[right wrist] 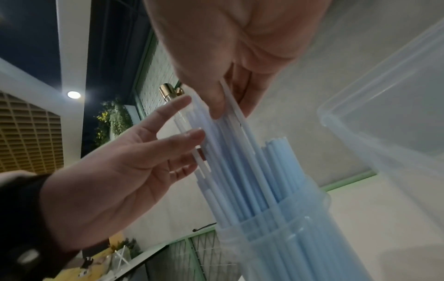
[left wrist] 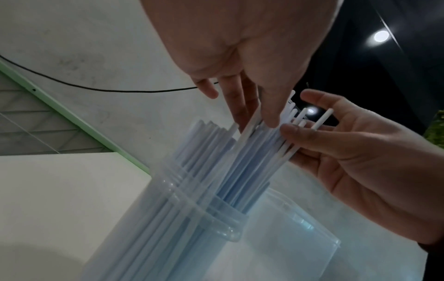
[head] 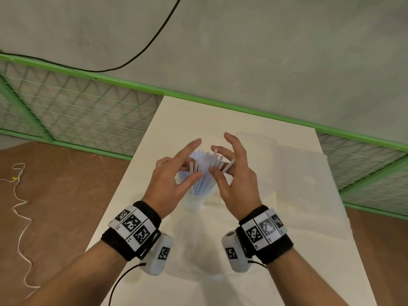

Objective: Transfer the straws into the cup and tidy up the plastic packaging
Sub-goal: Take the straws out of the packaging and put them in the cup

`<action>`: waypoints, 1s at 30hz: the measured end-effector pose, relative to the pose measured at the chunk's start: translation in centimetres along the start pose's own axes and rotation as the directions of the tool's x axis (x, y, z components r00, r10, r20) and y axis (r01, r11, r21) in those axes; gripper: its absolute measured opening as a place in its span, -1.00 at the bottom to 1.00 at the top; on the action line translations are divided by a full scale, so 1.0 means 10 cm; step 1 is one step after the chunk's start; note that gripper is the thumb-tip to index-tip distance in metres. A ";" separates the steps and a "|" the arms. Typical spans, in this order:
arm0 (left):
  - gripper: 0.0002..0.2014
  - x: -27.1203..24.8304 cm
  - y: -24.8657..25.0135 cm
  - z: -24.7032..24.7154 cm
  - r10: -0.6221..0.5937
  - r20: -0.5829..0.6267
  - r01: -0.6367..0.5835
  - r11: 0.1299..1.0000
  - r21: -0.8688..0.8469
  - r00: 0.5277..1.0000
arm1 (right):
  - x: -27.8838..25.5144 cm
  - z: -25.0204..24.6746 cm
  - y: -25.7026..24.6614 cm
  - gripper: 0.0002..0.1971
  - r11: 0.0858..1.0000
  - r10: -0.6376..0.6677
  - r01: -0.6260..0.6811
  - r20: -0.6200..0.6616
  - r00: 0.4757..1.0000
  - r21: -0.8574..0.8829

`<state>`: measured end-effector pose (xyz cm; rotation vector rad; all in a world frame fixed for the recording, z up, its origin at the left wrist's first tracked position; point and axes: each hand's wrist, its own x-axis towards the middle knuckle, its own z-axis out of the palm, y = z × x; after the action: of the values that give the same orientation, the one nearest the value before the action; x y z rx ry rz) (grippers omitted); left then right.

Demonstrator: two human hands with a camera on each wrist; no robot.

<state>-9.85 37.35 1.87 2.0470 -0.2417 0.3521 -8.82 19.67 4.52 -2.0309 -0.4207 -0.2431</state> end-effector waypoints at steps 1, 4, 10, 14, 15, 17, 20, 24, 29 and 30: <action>-0.20 0.01 0.00 0.00 0.002 0.008 -0.002 1.000 0.008 1.000 | 0.00 0.01 0.01 -0.30 1.000 -0.016 0.016 0.009 1.000 -0.016; -0.16 0.05 0.02 0.01 0.074 0.062 -0.077 0.996 0.054 0.995 | -0.01 0.05 0.09 -0.43 0.984 -0.034 0.052 0.111 0.993 -0.170; -0.46 0.00 -0.05 0.08 0.153 0.170 -0.194 0.947 0.257 0.973 | -0.04 0.11 0.16 -0.52 0.950 -0.214 0.229 0.089 0.973 -0.213; -0.47 0.00 -0.04 0.09 0.177 0.077 -0.189 0.962 0.196 0.981 | -0.04 0.10 0.18 -0.54 0.959 -0.185 0.187 0.032 0.982 -0.212; -0.46 0.01 0.00 0.08 0.173 0.063 -0.181 0.973 0.145 0.983 | -0.05 0.11 0.18 -0.54 0.967 -0.153 0.157 0.037 0.988 -0.200; -0.42 0.03 0.06 0.07 0.168 0.061 -0.171 0.984 0.054 0.984 | -0.05 0.12 0.18 -0.54 0.977 -0.116 0.122 0.047 0.992 -0.173; -0.45 0.06 0.08 0.07 0.185 0.060 -0.188 0.981 0.053 0.981 | -0.03 0.15 0.21 -0.59 0.974 -0.151 0.149 0.002 0.989 -0.171; -0.65 0.06 -0.02 0.10 0.259 0.006 -0.258 0.957 0.130 0.966 | -0.02 0.18 0.25 -0.67 0.968 -0.193 0.183 -0.040 0.980 -0.174; -0.70 0.04 -0.09 0.17 0.326 -0.113 -0.319 0.945 0.073 0.939 | 0.00 0.17 0.30 -0.75 0.961 -0.221 0.210 -0.040 0.974 -0.181; -0.71 0.04 -0.11 0.18 0.342 -0.128 -0.336 0.940 0.065 0.931 | -0.01 0.18 0.32 -0.75 0.954 -0.236 0.224 -0.039 0.971 -0.197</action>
<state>-8.86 36.28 0.29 2.0100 -0.5096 0.7153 -7.70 19.82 1.02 -2.1551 -0.6160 -0.5055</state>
